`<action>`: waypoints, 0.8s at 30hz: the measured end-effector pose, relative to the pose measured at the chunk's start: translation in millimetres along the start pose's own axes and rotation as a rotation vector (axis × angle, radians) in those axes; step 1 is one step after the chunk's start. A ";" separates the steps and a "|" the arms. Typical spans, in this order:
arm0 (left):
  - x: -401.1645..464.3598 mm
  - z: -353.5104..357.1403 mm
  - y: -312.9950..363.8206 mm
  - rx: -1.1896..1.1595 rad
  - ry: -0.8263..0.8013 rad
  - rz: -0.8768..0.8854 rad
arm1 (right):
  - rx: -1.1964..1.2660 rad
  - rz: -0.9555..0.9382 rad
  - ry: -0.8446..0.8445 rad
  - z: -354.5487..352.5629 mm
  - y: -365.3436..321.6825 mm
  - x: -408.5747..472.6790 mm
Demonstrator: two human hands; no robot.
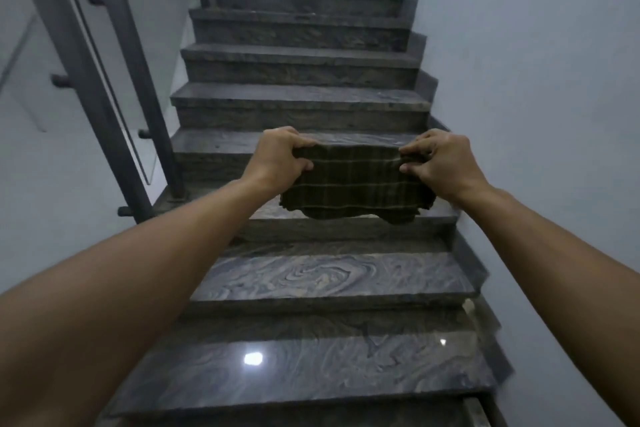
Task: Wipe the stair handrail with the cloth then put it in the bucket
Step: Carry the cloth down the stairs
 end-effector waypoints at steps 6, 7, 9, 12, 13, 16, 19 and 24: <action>90.2 -54.8 -26.0 0.067 0.076 -0.062 | 0.083 -0.084 -0.049 34.1 -42.5 115.1; 105.4 -62.3 -32.2 0.076 0.083 -0.070 | 0.094 -0.094 -0.057 40.3 -48.5 133.9; 137.4 -76.4 -46.2 0.104 0.105 -0.081 | 0.105 -0.109 -0.063 53.6 -59.1 171.1; 186.7 -97.0 -62.1 0.116 0.134 -0.096 | 0.135 -0.114 -0.067 72.3 -77.2 225.9; 204.1 -103.9 -67.3 0.118 0.140 -0.096 | 0.141 -0.111 -0.075 78.0 -82.8 244.5; 259.3 -123.5 -83.4 0.116 0.136 -0.086 | 0.162 -0.118 -0.095 93.0 -96.6 300.8; 315.6 -143.4 -92.4 0.123 0.155 -0.095 | 0.155 -0.124 -0.080 101.6 -110.7 358.3; 406.2 -173.9 -101.6 0.162 0.180 -0.111 | 0.152 -0.151 -0.098 113.0 -129.1 454.0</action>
Point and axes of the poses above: each hand's wrist, its own x-axis towards the middle knuckle, its own z-axis out of the palm, y = z × x, the point moved 6 cm from there along x, towards the middle knuckle, and after that the axes turned 9 degrees about y, right-handed, at the moved point
